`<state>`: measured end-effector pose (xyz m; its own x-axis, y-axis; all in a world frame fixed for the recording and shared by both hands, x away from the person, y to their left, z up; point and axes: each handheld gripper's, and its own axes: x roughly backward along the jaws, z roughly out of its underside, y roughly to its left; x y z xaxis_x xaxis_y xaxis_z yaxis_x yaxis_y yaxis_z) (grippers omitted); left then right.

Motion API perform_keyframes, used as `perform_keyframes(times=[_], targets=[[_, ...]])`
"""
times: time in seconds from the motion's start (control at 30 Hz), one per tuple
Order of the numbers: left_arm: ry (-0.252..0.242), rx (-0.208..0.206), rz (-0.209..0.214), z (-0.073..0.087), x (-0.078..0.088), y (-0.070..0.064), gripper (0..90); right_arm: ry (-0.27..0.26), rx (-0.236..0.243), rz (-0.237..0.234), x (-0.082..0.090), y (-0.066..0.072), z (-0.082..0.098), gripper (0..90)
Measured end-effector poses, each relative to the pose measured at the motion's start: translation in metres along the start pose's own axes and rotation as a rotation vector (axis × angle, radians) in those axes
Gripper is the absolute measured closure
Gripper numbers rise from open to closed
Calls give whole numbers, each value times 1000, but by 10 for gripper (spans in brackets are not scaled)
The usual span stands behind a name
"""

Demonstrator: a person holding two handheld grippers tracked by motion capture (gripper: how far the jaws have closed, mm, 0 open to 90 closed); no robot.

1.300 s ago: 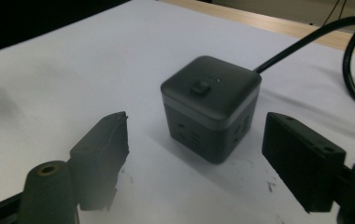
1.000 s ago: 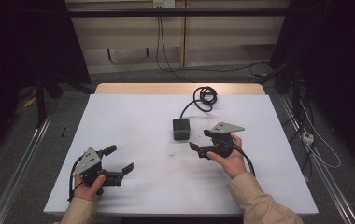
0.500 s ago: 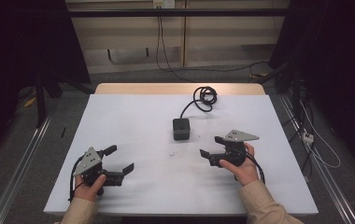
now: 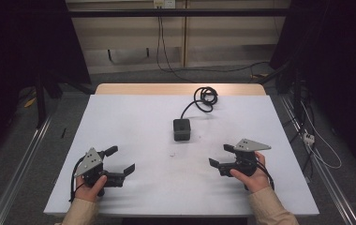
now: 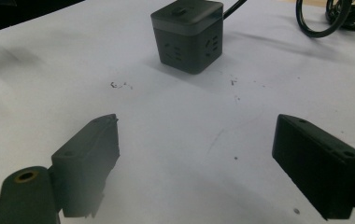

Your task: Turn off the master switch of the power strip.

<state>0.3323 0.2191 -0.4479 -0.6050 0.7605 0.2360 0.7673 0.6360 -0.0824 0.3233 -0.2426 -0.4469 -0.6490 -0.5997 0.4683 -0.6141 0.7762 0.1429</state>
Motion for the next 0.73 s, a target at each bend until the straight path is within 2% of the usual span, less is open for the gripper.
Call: perform_keyframes(times=[0.27,0.63,0.73], targets=[[3,-3,-1,0,0,0,29,5,-2,9,10,-3,9,144],[8,2,-3,0,0,0,29,11,7,11,34,-9,22,107],[14,-10,-5,0,-1,1,28,5,4,12,39,-10,24,95]])
